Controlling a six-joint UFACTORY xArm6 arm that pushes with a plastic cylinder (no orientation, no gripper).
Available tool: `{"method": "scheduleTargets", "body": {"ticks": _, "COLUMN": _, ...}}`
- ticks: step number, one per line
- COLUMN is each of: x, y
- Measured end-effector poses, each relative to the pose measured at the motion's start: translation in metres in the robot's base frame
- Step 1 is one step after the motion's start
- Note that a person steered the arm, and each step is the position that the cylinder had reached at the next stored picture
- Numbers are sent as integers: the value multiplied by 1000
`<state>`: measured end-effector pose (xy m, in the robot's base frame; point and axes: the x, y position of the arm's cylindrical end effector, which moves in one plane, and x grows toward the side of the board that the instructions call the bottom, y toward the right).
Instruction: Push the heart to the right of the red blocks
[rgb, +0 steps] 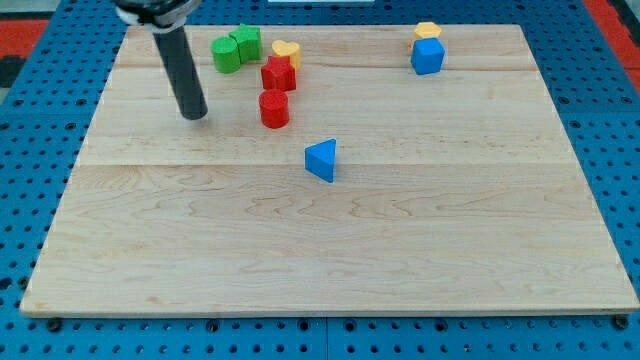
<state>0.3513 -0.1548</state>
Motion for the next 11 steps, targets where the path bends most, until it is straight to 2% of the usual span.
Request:
{"method": "scheduleTargets", "body": {"ticks": 2, "x": -65, "y": 62}}
{"method": "scheduleTargets", "body": {"ticks": 4, "x": -108, "y": 86}}
{"method": "scheduleTargets", "body": {"ticks": 6, "x": -102, "y": 161}}
{"method": "scheduleTargets", "body": {"ticks": 7, "x": -81, "y": 177}}
{"method": "scheduleTargets", "body": {"ticks": 9, "x": -48, "y": 177}}
{"method": "scheduleTargets", "body": {"ticks": 11, "x": -38, "y": 174}}
